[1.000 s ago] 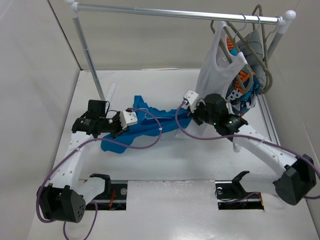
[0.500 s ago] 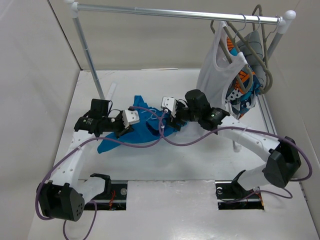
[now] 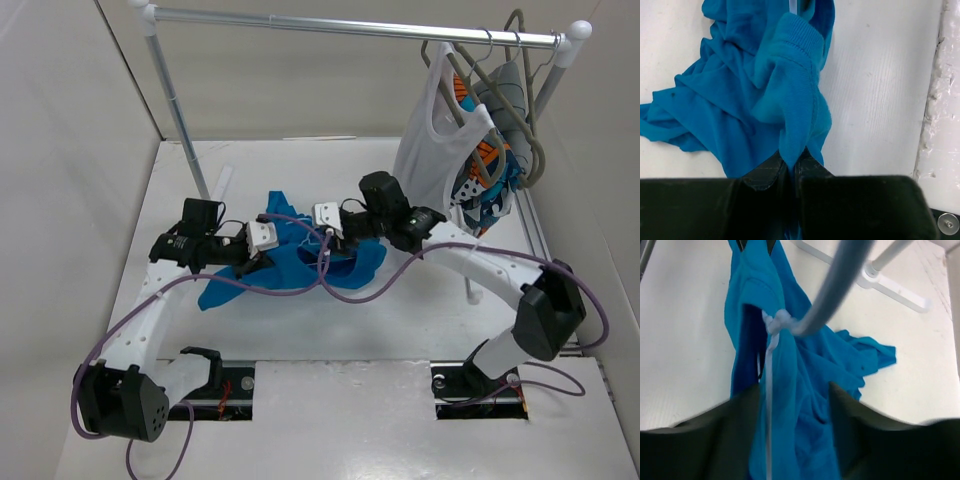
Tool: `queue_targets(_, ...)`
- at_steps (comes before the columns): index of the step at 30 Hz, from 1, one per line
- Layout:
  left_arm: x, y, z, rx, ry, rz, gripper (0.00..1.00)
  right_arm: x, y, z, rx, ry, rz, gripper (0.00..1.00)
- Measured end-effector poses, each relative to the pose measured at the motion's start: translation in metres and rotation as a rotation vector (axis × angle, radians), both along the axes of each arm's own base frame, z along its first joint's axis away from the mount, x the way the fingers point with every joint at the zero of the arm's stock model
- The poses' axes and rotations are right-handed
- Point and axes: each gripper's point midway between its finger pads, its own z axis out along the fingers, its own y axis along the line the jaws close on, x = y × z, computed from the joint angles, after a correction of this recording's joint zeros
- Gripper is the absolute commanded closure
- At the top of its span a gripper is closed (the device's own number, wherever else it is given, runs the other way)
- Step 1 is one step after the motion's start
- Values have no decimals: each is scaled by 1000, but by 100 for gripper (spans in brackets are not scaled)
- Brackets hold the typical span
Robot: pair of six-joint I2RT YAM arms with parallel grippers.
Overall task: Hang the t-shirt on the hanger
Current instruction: Place tshirt on hanger
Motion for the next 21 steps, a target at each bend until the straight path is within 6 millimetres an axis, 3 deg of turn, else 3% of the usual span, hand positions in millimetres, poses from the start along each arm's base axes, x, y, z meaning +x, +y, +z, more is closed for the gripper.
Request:
queue_targets(3,-1,-2,2,-16,10,-7,100,1,10,-17,-12,42,40,71)
queue_targets(5,-2,0,0,-18,32,7,100,0,12,-18,-7,47,50,86)
queue_targets(6,-1,1,1,-25,40,17,100,-1,12,-16,-3,47,53,100)
queue_targets(14,6,-7,10,-116,57,12,96,-8,-10,5,11,11,-11,100)
queue_targets(20,23,-1,7,-120,98,36,91,-6,-53,20,-28,2,-133,100)
queue_targets(21,25,0,7,-117,100,37,86,-6,-60,23,-35,-1,-150,100)
